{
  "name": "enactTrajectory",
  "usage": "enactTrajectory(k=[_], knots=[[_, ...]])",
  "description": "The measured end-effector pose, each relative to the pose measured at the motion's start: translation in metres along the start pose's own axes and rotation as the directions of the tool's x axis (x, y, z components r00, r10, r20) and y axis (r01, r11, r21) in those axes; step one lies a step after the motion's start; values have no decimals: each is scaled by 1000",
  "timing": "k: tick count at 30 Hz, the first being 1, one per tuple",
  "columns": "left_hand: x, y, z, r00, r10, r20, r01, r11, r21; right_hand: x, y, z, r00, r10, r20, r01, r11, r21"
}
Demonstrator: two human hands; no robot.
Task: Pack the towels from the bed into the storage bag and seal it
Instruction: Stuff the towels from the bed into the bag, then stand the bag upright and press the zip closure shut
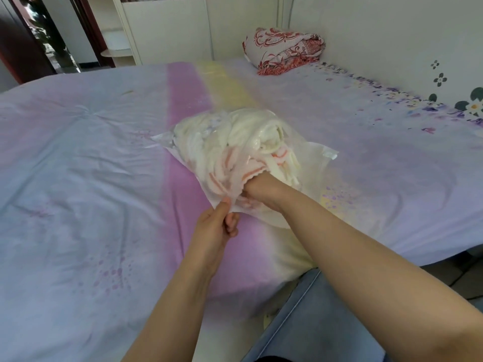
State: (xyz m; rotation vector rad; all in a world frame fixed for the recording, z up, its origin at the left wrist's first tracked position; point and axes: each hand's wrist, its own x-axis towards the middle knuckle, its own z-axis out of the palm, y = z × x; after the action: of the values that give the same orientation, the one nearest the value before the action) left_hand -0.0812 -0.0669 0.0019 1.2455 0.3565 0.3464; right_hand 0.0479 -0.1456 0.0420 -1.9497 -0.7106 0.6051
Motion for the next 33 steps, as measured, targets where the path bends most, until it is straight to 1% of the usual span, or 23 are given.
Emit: enactTrajectory(k=[2,4,6,9,11,12,13,14,15,16,17,18,19,20,22,24,26,27,28,29,31,32,33], knots=[[-2,6,-9,1000,-8,-1,8,999,-44,12,-9,4,999,45,30,-34,950,-309],[-2,11,-15,1000,-20,-18,18,993,-114,18,-17,10,991,-44,129,102,872,-478],[0,15,-19,1000,-5,-30,2,992,-129,13,-19,13,974,-122,189,199,856,-477],[4,19,-22,999,0,-43,-4,995,-100,-6,-14,3,959,-234,159,276,895,-351],[7,23,-20,999,8,-49,-13,996,-87,-20,-4,-6,969,-247,6,235,916,-325],[9,25,-17,998,14,-53,-20,995,-101,-29,4,-9,949,-273,-156,203,910,-361],[10,28,-15,998,22,-54,-28,993,-113,-38,12,-10,869,-350,-349,192,890,-414],[11,31,-14,998,36,-49,-41,992,-116,-49,17,-8,731,-483,-482,233,841,-489],[12,33,-12,998,53,-36,-56,993,-108,-58,22,-6,601,-628,-494,299,750,-590],[13,35,-11,997,69,-20,-71,993,-91,-63,26,-4,548,-733,-403,331,632,-700],[13,39,-9,997,83,-4,-83,994,-71,-63,30,-3,596,-767,-238,343,511,-788],[13,42,-8,995,97,8,-96,994,-49,-59,33,-3,704,-705,-83,336,434,-836],[13,46,-7,994,112,11,-112,993,-30,-53,32,-2,793,-609,15,327,405,-854],[13,51,-6,992,128,9,-128,992,-9,-46,29,-2,850,-522,68,330,428,-841],[12,63,-5,986,166,10,-166,985,39,-33,23,-3,884,-462,67,341,540,-770],[12,78,-5,981,189,42,-191,981,41,-24,11,-5,883,-470,-17,328,640,-695],[9,95,-5,977,189,97,-196,978,67,-18,-2,-13,848,-515,-128,307,673,-673],[7,101,-8,971,214,106,-229,961,155,-17,-7,-17,828,-532,-178,290,678,-675],[3,106,-11,957,276,89,-290,903,316,-18,-12,-20,816,-539,-210,271,677,-684],[-1,109,-17,914,403,43,-366,776,514,-20,-15,-23,813,-543,-210,262,664,-701],[-13,122,-25,721,690,-59,-388,473,791,-26,-21,-27,808,-562,-175,260,607,-751],[-18,132,-26,657,754,-13,-364,332,870,-28,-24,-28,814,-561,-151,251,573,-780],[-19,143,-26,659,743,119,-358,170,918,-30,-29,-29,826,-551,-114,252,543,-801]])
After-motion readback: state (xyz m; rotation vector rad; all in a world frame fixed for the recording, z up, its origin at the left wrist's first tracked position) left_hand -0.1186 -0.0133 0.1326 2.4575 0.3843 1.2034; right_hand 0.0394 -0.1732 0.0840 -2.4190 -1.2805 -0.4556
